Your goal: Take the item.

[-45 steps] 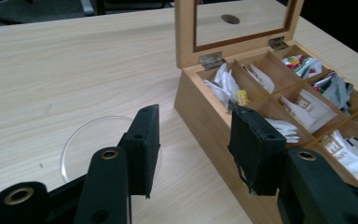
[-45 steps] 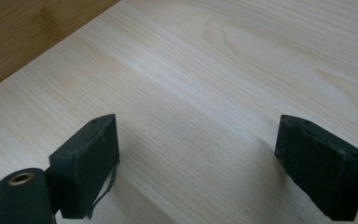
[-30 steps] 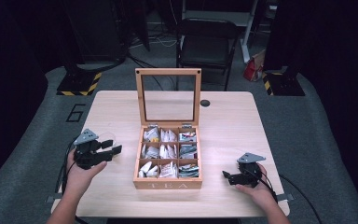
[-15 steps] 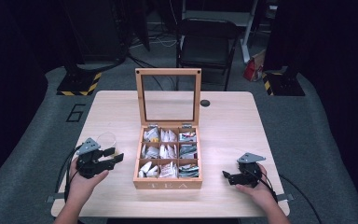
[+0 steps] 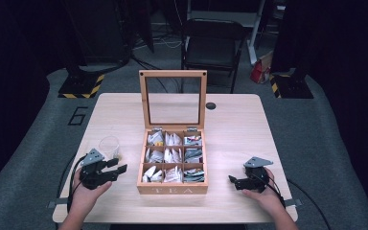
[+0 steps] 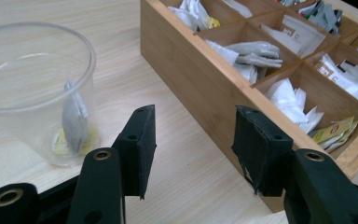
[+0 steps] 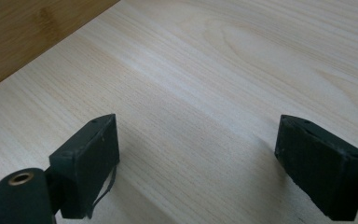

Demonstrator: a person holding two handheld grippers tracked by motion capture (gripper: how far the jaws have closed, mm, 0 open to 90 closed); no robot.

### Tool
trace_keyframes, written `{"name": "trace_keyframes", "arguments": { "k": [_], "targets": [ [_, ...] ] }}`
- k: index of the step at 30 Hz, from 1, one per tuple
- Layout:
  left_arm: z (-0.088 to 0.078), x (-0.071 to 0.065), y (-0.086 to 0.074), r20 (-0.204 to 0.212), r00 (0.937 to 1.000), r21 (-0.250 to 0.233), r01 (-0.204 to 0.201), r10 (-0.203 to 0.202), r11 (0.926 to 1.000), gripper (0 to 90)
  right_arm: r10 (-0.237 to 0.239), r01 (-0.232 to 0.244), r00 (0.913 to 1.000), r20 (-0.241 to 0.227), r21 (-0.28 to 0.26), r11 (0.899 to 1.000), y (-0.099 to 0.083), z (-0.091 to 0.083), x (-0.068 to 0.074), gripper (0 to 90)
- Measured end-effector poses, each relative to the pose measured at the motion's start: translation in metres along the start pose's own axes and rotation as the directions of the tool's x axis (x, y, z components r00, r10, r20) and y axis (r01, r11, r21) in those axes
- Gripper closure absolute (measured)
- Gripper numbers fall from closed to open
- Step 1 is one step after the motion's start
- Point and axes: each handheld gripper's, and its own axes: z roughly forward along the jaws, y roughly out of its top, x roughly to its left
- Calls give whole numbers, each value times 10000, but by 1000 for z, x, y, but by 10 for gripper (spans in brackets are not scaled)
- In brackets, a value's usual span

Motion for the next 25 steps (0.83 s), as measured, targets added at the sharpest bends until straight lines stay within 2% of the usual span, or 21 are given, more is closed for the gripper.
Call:
{"name": "trace_keyframes", "arguments": {
  "k": [5, 12, 16, 25],
  "targets": [
    [5, 0, -6, -86, 9999, 234, -69, 71, 9997, 478, -5, 5, 10000, 0, -4, 10000, 0, 0, 0, 129],
    [10, 2, -12, -178, 9998, 314, 126, -120, 9994, 474, -2, 2, 10000, 23, -36, 10000, 0, 0, 0, 129],
    [11, 4, -14, -156, 9999, 496, 81, -73, 9987, 474, -4, 4, 10000, -2, -1, 10000, 0, 0, 0, 129],
    [11, 7, -16, -143, 9994, 508, 330, -323, 9982, 474, -1, 1, 10000, 23, -39, 10000, 0, 0, 0, 129]
  ]
}}
